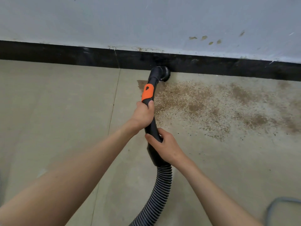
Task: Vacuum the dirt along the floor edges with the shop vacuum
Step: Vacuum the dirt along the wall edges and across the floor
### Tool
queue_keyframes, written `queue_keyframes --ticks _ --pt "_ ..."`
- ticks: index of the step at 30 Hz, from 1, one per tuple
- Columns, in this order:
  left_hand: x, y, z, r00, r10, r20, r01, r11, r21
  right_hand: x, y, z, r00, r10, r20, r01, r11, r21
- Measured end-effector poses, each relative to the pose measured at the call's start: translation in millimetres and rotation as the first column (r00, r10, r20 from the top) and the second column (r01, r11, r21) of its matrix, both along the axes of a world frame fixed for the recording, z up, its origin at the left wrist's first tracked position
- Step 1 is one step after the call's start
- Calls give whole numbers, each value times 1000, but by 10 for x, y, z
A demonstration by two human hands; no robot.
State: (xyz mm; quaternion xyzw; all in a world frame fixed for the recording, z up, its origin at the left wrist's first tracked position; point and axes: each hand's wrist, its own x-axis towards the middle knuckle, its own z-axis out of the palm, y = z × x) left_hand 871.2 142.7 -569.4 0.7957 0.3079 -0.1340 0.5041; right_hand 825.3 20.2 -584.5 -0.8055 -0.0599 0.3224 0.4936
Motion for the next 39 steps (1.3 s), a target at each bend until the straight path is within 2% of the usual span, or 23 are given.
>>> queue_keyframes --ticks 5,9,17,22,26,30,39 --pt "77 -120 -5 999 -48 -13 47 999 -22 22 -107 -24 999 -43 7 43 999 -1" --pt "61 -46 20 1000 -17 24 17 1000 -1 -23 -20 -9 998 -67 21 66 997 41" --pt "-356 678 -10 954 286 91 -295 950 105 -129 583 109 980 194 33 -196 979 53" --pt "-529 898 0 948 316 23 -316 939 137 -205 802 139 959 278 -61 -274 960 61" --pt "-600 744 -5 961 277 -2 -275 952 136 -313 676 113 963 239 -125 -236 971 43" --pt "-569 410 -2 980 201 -9 -199 974 106 -408 405 81 990 134 -53 -134 991 13" --pt "-321 -109 34 1000 -12 -1 12 996 84 -392 -27 84 996 -74 -49 74 997 14"
